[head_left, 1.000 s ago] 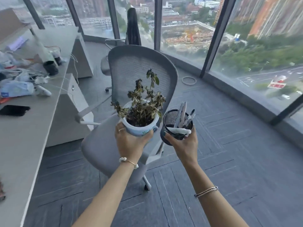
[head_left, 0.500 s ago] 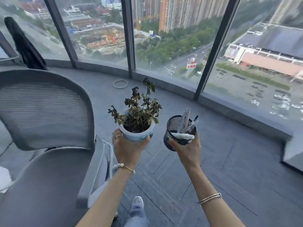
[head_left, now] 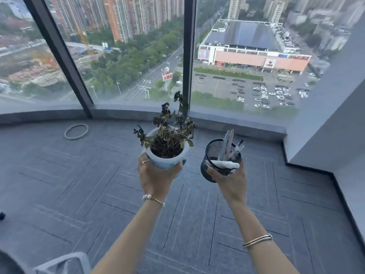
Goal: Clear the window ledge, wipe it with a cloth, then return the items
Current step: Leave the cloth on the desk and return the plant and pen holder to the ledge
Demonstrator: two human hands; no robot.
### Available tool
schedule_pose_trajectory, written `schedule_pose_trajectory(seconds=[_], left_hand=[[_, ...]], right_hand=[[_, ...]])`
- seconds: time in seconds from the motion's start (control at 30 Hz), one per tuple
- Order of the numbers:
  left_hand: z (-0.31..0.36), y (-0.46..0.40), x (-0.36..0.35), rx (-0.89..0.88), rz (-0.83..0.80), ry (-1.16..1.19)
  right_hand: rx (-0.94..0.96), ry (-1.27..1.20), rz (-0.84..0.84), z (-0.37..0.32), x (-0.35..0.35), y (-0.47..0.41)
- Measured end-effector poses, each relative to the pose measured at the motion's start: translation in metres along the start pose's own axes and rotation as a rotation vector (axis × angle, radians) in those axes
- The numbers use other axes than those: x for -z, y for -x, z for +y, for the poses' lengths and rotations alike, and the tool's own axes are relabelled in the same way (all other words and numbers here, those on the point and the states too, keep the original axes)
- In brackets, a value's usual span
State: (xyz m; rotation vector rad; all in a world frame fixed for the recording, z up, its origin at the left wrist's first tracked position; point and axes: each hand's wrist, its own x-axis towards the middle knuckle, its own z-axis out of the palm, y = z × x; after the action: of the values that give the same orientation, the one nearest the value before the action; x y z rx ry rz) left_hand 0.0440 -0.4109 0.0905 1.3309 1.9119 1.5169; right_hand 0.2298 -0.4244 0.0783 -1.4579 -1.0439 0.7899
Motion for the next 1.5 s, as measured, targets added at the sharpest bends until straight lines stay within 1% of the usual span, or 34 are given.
schedule_pose_trajectory(seconds=[0.17, 0.37, 0.67, 0.73, 0.87, 1.03, 1.17, 1.3, 1.5], left_hand=[[0.011, -0.044, -0.067, -0.011, -0.087, 0.045], [0.03, -0.08, -0.163, -0.03, -0.174, 0.096], [0.077, -0.132, -0.305, -0.025, -0.145, 0.134], [0.087, -0.141, -0.328, -0.035, -0.15, 0.106], [0.098, -0.158, -0.368, -0.019, -0.146, 0.123], [0.095, -0.188, -0.415, -0.01, -0.133, 0.075], [0.09, -0.222, -0.456, 0.03, -0.132, 0.115], [0.092, -0.262, -0.498, 0.056, -0.162, 0.144], [0.106, -0.323, -0.533, 0.057, -0.235, 0.12]], right_hand=[[0.013, 0.034, 0.083, 0.004, 0.006, -0.064], [0.032, 0.077, 0.158, 0.016, 0.033, -0.151], [0.049, 0.095, 0.101, 0.033, 0.079, -0.295], [0.038, 0.081, 0.093, 0.034, 0.086, -0.321], [0.049, 0.098, 0.085, 0.036, 0.094, -0.365], [0.045, 0.087, 0.088, 0.049, 0.093, -0.423], [0.01, 0.061, 0.105, 0.062, 0.084, -0.467], [-0.053, 0.043, 0.117, 0.073, 0.071, -0.513], [-0.117, 0.123, 0.123, 0.062, 0.051, -0.572]])
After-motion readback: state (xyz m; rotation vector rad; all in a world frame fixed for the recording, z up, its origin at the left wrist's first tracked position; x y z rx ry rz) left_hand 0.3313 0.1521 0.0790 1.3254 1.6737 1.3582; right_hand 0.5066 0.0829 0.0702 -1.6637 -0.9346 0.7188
